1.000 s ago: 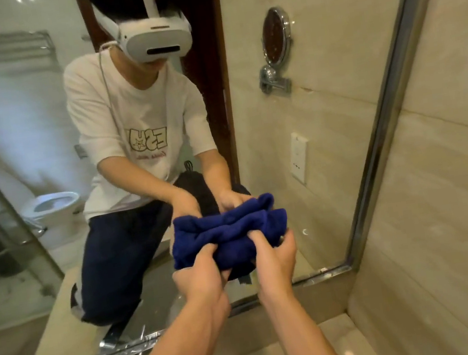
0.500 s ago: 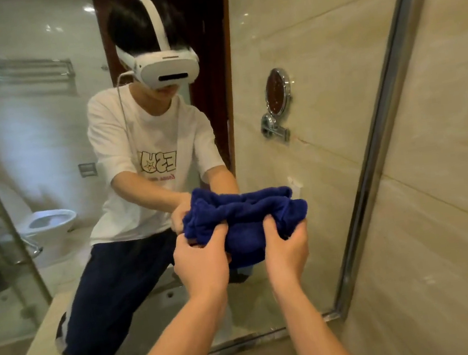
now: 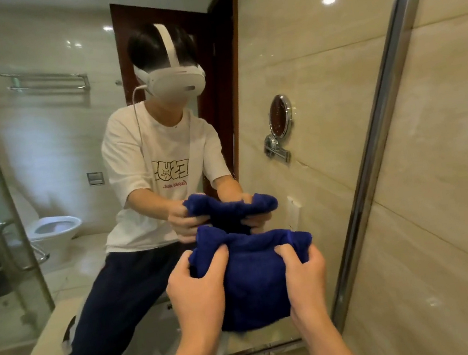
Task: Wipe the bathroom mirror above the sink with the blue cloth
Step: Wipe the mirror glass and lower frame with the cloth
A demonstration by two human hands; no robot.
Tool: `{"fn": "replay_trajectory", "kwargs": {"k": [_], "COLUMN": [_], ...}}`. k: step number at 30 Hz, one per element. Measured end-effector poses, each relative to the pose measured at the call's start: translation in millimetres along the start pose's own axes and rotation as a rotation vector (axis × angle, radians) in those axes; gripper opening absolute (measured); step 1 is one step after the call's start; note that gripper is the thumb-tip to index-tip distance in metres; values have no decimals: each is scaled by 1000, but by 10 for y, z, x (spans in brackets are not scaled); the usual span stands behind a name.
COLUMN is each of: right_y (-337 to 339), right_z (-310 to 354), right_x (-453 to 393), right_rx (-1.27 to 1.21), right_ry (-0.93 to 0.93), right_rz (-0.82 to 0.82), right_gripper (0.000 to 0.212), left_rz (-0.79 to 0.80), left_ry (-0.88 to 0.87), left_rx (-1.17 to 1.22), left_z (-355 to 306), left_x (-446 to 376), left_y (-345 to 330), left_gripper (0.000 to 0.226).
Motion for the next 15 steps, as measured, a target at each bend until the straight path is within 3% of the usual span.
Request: {"fn": "replay_trajectory", "kwargs": {"k": [2,5,9,12,14,15], "right_y": [62,176,257,296,305,299], "right_z": [92,187,439,587,670,719], "right_x": [-16,-88,-82,-60,-34,-30], "right_rx": [-46,-130,-294,-382,-395,-403], "right_ry": [-70,-314,-452,-315,-215,-163], "right_rz": [20,34,136,163,149,148], "right_gripper": [8,29,51,60,65,66], "left_rz": [54,124,404,446,358,356], "left_ry": [85,313,659,581,428,344], "left_rx": [23,98,332,395,274,173], "left_z": [-11,19,-42,-75,-100,-140], "left_x": [-1,-29,50,6,-91,-122], "left_y": [-74,-172,-250,-193,-102,-100], "left_gripper": [25,51,46,61,79,70]}}
Point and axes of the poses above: each hand's wrist, its own x-axis away from the middle knuckle, its own y-axis out of the back of the hand, z = x × y, the point moved 4 cm from there along -x, towards the middle knuckle, and after that the axes turned 4 degrees about y, right-handed, at the moved point
